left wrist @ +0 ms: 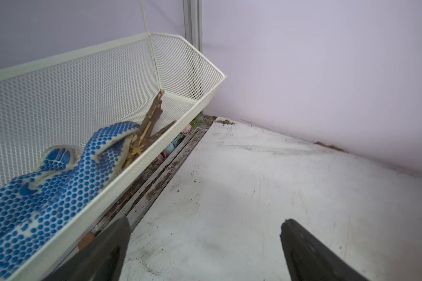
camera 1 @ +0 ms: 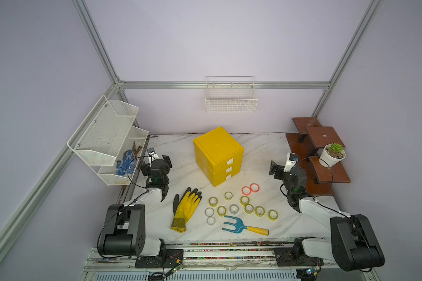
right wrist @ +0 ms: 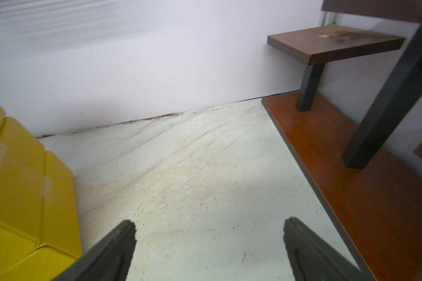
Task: Place the transparent tape into the drawer according to color
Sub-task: Move the storage box to the center of the board.
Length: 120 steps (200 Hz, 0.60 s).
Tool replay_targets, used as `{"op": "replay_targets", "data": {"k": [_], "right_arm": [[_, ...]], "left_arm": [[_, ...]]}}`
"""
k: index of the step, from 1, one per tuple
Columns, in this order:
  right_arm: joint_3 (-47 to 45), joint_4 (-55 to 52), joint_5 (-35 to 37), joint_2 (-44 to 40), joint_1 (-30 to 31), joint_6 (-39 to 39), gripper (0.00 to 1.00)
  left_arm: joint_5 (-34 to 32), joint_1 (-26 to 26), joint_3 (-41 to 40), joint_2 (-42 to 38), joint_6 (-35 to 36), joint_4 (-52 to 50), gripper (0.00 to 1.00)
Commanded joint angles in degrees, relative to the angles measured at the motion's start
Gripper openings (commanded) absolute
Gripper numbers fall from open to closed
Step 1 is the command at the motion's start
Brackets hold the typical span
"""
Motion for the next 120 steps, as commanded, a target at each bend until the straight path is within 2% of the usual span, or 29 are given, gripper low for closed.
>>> {"op": "replay_targets", "data": {"k": [1, 16, 27, 39, 54, 79, 120], "right_arm": [[0.77, -0.35, 9.41, 0.63, 0.26, 9.57, 1.0], [1.84, -5.11, 8.83, 0.54, -0.56, 18.33, 1.0], [1.83, -4.23, 4.16, 1.34, -1.2, 20.2, 1.0], [2.81, -4.44, 1.75, 2.78, -1.52, 24.12, 1.0], [5.25, -6.96, -6.96, 4.59, -2.87, 27.03, 1.0], [10.58, -13.61, -20.84, 5.9, -3.25, 22.51, 1.0], [11.14, -18.62, -26.95, 4.59, -2.65, 25.1, 0.99]], "left_arm": [[-5.48, 0.25, 4.84, -3.01, -14.33, -13.35, 1.0], [-11.54, 0.32, 9.56, -3.81, -25.79, -26.78, 1.0], [-10.52, 0.42, 10.78, -3.79, -24.65, -27.75, 1.0], [-6.79, 0.43, 11.25, -4.51, -24.36, -28.13, 1.0], [0.2, 0.42, 10.84, -6.7, -24.06, -27.15, 1.0], [11.07, 0.34, 9.6, -11.03, -23.76, -23.74, 1.0], [25.57, -3.24, 17.13, -11.74, -23.64, -31.52, 1.0]]}}
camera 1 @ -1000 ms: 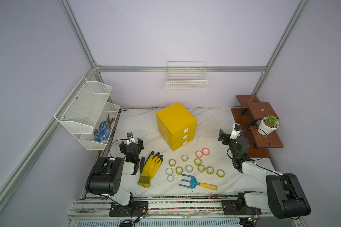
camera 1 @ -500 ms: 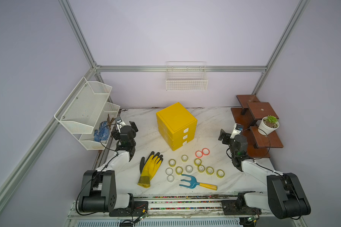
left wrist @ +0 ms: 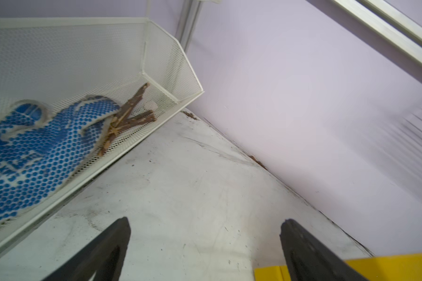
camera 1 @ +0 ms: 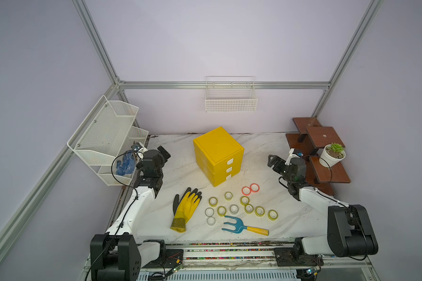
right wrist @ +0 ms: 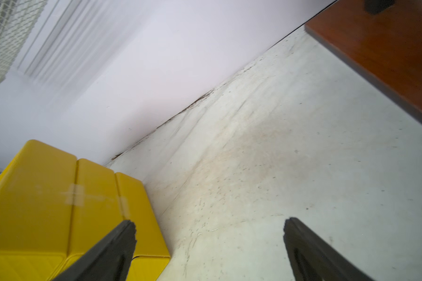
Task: Place the transparent tape into the drawer according to color
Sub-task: Move the storage box to the center of the board.
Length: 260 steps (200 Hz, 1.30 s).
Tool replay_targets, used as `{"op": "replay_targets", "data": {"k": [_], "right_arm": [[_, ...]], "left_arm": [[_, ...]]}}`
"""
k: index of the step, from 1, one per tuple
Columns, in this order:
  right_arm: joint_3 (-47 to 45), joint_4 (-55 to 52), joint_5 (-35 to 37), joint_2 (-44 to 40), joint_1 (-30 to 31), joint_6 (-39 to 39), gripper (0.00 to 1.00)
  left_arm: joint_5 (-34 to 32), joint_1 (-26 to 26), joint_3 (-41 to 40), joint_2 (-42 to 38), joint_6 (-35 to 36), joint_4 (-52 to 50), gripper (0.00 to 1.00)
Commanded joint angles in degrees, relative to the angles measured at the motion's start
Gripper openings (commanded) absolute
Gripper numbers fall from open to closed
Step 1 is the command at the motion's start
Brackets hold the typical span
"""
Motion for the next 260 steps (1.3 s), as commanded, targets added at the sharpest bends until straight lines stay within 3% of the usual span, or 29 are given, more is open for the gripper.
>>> {"op": "replay_targets", "data": {"k": [1, 25, 61, 111, 138, 142, 184, 230, 260], "right_arm": [[0.24, -6.64, -7.56, -1.45, 0.39, 1.21, 0.99], [-1.17, -9.7, -8.93, -5.82, 2.58, -0.3, 0.96], [-1.62, -6.39, -14.03, -9.57, 7.71, 2.01, 0.85], [8.31, -9.15, -11.9, -0.41, 16.91, -0.99, 0.7], [11.39, -7.63, -9.9, 3.27, 17.65, -0.48, 0.68], [11.94, -7.49, -9.38, 3.74, 17.65, -0.43, 0.62], [18.87, -9.01, -4.73, 10.16, 17.62, -0.75, 0.54], [25.58, -8.99, -1.32, 16.23, 17.65, 0.55, 0.53], [26.56, -10.22, -1.51, 14.31, 17.79, 2.41, 0.61]], "left_arm": [[13.53, -2.6, 5.55, -0.56, -0.27, -3.44, 1.0], [19.29, -6.53, 10.02, 1.18, 2.4, -6.62, 1.0], [24.96, -10.88, 12.93, 3.48, 5.03, -9.08, 1.0], [24.86, -11.88, 14.95, 3.49, 7.63, -12.77, 1.0], [24.2, -11.95, 15.07, 3.31, 8.36, -14.24, 1.0], [24.16, -11.94, 14.98, 3.28, 8.45, -14.43, 1.0], [24.78, -11.97, 14.84, 3.47, 9.22, -15.27, 1.0], [27.47, -12.1, 15.89, 5.17, 9.68, -15.27, 1.0], [29.06, -13.06, 18.69, 7.45, 10.04, -15.0, 1.0]]}}
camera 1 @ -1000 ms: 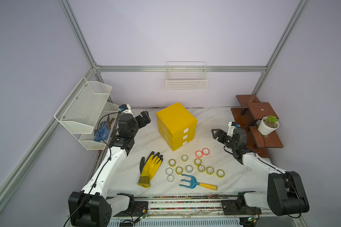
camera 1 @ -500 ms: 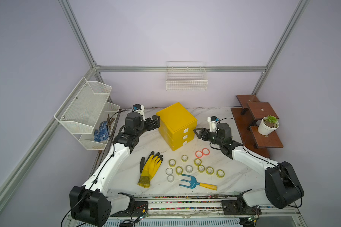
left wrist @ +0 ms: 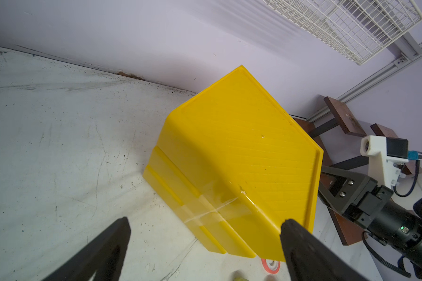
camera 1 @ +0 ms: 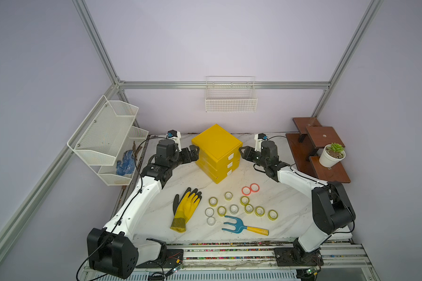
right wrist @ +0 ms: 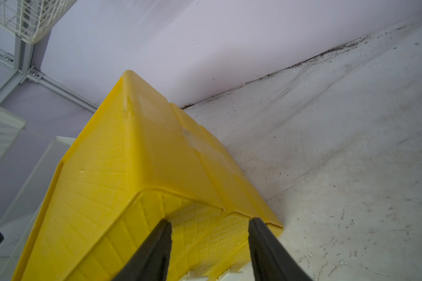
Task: Place the transparent tape into the drawer according to color
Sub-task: Move the storage box to the center of the board.
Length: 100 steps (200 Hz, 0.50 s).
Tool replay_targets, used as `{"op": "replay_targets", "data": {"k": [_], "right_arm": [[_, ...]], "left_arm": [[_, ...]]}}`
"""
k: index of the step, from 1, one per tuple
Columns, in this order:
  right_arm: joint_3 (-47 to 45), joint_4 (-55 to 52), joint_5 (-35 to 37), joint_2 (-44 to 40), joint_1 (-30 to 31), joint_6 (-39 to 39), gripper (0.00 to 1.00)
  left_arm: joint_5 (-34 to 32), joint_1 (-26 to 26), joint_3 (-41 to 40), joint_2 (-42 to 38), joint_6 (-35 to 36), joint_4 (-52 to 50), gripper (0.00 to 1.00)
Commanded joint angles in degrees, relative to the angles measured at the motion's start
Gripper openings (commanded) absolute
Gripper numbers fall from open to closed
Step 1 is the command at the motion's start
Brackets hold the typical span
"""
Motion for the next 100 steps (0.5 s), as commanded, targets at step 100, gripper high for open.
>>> {"op": "replay_targets", "data": {"k": [100], "right_arm": [[-15.54, 18.51, -7.06, -12.27, 5.36, 26.44, 0.74]], "left_arm": [[3.12, -4.87, 1.72, 6.0, 0.68, 8.67, 1.0]]}}
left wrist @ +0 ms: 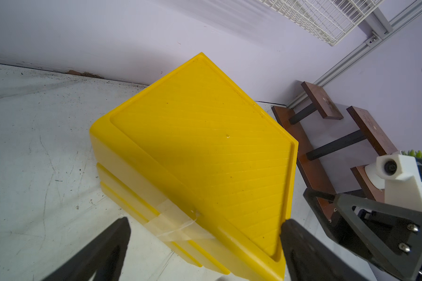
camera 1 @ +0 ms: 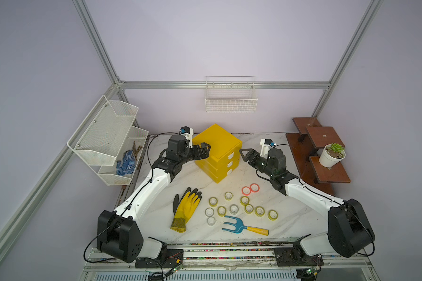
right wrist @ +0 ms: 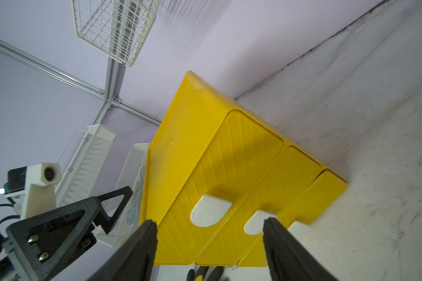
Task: Place the transparent tape into the drawer according to color
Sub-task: Move the storage box to the center of the board, then open the drawer in the storage box.
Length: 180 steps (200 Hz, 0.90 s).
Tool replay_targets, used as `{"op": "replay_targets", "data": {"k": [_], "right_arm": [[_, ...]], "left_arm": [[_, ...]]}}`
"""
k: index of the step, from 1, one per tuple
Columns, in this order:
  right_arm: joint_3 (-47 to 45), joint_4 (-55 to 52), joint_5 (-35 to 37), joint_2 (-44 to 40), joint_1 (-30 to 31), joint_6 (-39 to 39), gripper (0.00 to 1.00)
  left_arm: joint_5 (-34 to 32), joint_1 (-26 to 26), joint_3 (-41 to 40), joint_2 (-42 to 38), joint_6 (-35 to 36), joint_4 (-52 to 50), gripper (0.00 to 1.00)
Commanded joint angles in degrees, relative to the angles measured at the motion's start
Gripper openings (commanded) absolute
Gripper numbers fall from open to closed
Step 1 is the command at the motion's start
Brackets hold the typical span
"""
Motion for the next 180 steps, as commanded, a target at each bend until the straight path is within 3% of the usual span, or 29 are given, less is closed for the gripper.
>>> {"op": "replay_targets", "data": {"k": [1, 91, 95, 180], "right_arm": [[-0.83, 8.06, -3.17, 1.49, 1.38, 8.15, 0.74], [-0.3, 16.21, -3.76, 10.12, 3.18, 17.91, 0.68], [-0.3, 16.72, -3.84, 10.36, 3.17, 18.3, 0.62], [2.54, 20.67, -3.85, 15.01, 3.09, 19.3, 0.58]], "left_arm": [[1.47, -0.2, -1.09, -0.31, 0.63, 4.06, 1.0], [1.93, -0.2, -2.8, 2.06, 0.99, 5.51, 1.0], [1.96, -0.2, -2.8, 2.19, 0.99, 5.51, 1.0], [2.47, -0.2, -3.07, 2.88, 1.25, 5.57, 1.0]]}}
